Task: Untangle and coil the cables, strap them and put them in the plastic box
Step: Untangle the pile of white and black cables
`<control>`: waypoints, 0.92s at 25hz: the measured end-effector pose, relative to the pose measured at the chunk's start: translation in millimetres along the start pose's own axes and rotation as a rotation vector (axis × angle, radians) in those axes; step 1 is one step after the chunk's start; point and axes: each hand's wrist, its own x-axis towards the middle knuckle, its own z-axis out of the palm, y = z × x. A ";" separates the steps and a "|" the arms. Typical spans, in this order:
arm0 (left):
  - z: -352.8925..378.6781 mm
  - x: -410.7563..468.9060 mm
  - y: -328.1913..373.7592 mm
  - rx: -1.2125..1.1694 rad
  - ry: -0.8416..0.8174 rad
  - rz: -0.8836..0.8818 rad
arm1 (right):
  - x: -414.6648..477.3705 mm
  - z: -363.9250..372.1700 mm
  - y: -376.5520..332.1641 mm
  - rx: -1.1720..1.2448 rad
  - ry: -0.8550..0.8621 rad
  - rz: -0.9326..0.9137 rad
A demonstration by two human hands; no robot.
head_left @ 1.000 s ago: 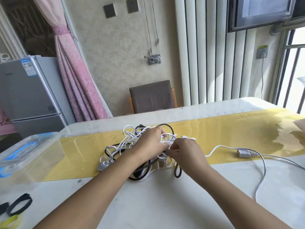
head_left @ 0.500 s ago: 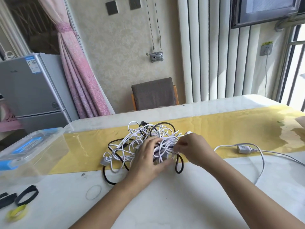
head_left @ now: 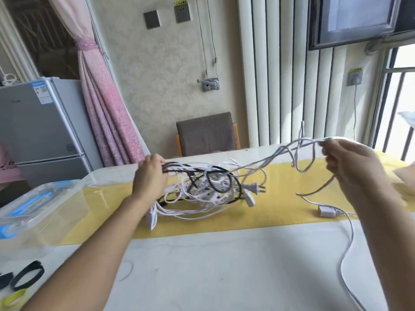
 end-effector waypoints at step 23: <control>-41.3 -58.2 110.4 -0.229 -0.754 0.311 | -64.6 57.0 23.5 -1.397 -1.039 0.172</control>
